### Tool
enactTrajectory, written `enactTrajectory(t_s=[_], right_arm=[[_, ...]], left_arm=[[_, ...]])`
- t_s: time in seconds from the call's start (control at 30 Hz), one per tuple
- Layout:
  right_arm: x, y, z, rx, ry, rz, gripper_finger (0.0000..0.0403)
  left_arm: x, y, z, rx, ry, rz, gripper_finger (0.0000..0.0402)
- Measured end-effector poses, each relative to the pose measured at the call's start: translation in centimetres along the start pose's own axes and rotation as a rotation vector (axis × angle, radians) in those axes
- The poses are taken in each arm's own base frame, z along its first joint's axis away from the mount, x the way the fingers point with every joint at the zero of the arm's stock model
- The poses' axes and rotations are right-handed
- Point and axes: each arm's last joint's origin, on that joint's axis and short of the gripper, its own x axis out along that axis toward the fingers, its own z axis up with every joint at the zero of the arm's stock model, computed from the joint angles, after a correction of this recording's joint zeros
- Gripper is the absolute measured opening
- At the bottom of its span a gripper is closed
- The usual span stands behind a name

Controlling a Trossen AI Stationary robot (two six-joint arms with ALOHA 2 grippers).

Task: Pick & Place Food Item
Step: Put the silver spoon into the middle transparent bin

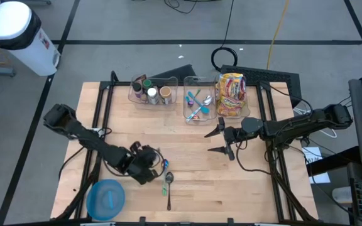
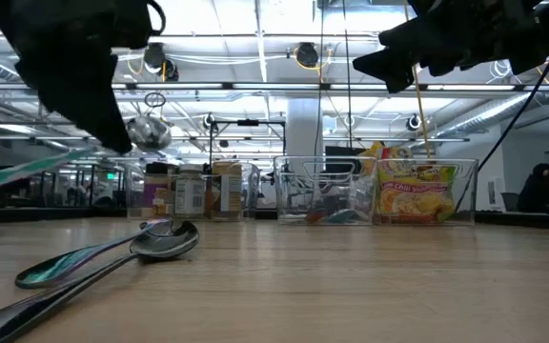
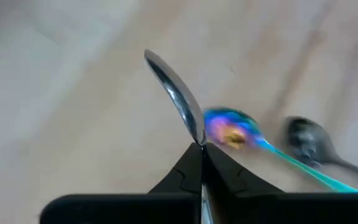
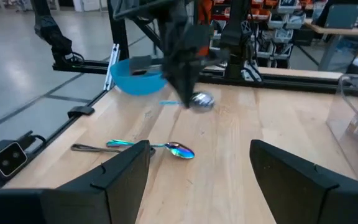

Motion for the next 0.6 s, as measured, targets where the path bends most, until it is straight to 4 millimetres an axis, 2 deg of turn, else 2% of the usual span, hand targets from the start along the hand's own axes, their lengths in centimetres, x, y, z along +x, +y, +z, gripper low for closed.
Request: enactTrajectory(t_s=[0.17,0.3,0.43,0.6], right_arm=[[0.0,0.0,0.1,-0.003,-0.006,0.001,0.0267],[0.0,0.0,0.4,0.006,-0.042,-0.001,0.0267],[0.4,-0.1,0.7,-0.002,-0.103,-0.001,0.0267],[1.3,-0.3,1.2,-0.022,-0.230,-0.016,0.0267]], left_arm=[[-1.6,0.0,2.6,0.070,-0.277,0.033,0.0003],[-1.5,-0.2,5.2,0.198,-0.483,0.112,0.0006],[-1.4,0.0,8.3,0.307,-0.610,0.128,0.0004],[-0.8,1.6,11.7,0.347,-0.695,0.102,0.0004]])
